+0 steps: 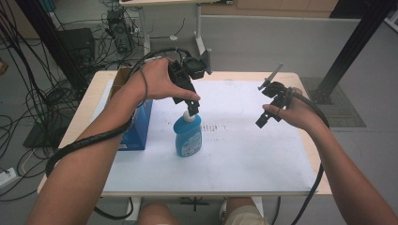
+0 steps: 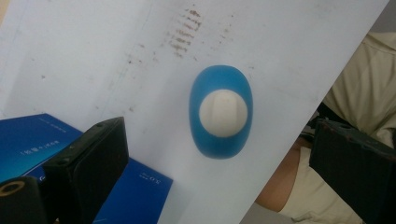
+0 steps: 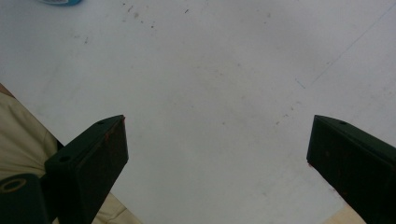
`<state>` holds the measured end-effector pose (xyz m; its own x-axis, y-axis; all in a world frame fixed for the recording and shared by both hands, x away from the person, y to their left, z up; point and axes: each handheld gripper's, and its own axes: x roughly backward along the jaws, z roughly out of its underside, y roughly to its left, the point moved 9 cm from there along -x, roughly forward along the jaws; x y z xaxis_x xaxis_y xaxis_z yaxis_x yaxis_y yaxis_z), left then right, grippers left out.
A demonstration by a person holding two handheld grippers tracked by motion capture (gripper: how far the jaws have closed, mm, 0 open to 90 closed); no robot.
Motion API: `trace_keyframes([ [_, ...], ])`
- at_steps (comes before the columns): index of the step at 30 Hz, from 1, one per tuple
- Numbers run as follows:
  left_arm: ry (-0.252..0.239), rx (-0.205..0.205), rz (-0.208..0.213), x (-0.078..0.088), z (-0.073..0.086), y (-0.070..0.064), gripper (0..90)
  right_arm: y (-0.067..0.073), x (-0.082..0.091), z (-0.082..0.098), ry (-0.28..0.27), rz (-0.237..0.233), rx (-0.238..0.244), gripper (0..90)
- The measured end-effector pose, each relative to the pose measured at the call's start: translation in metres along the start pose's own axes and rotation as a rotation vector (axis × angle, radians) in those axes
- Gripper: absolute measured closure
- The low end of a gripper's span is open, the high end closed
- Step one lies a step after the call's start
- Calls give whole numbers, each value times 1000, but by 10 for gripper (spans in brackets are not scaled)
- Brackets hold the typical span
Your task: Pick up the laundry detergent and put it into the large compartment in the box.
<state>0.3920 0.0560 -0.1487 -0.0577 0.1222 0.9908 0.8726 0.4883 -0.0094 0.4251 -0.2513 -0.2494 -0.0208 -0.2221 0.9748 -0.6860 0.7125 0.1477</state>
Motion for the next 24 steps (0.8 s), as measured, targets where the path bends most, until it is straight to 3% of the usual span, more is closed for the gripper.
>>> trace_keyframes([
  [24, 20, -16, 30, -22, -4, -1, 53, 1, 0, 3, -7, 0, -9, 54],
])
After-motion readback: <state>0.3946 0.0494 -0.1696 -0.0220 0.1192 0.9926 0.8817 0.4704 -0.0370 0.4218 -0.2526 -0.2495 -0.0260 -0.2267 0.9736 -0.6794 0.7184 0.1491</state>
